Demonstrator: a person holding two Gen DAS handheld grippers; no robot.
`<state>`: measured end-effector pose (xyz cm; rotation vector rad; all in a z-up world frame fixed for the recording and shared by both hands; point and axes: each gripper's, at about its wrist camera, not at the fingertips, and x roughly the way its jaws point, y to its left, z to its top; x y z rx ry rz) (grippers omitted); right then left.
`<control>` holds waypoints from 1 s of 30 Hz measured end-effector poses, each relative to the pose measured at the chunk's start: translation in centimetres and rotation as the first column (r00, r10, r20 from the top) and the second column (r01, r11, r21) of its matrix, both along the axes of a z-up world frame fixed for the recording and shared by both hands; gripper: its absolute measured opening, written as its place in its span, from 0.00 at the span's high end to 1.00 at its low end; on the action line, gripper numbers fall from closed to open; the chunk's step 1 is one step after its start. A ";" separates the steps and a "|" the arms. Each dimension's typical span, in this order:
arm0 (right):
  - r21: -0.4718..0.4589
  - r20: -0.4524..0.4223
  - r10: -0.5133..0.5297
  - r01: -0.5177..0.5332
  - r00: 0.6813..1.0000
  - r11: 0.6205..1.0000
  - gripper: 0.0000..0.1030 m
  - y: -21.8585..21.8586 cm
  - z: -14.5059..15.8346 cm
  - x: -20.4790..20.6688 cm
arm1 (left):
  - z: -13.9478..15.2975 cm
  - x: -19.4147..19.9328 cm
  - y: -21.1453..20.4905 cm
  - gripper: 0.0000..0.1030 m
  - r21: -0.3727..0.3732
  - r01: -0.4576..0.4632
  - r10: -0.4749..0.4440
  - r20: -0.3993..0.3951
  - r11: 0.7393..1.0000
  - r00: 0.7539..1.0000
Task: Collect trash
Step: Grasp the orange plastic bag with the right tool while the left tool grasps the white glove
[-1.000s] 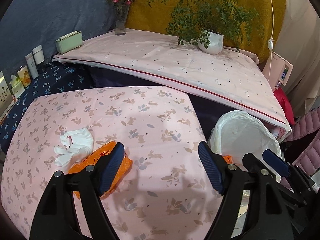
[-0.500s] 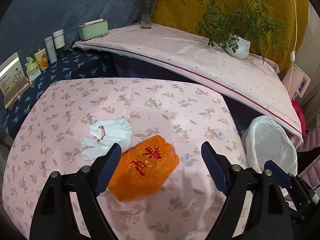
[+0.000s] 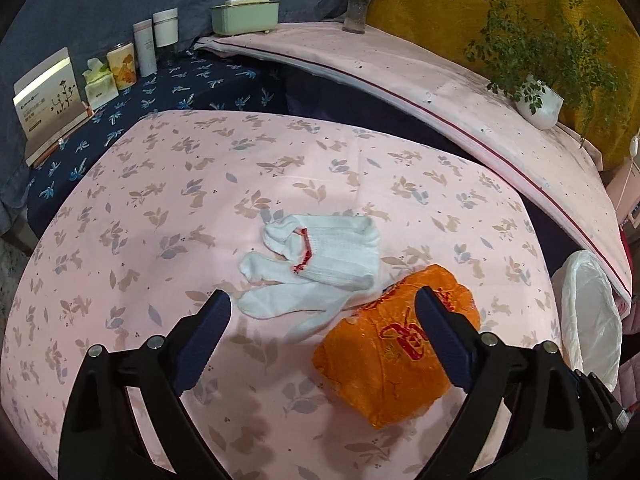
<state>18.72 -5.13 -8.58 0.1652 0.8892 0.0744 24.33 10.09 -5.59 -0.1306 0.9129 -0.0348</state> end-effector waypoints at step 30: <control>0.056 -0.059 0.025 -0.021 0.998 0.998 0.87 1.3 -4.0 2.6 | -3.8 2.3 -1.9 0.90 -0.104 0.118 -0.127 -0.083 0.988 0.988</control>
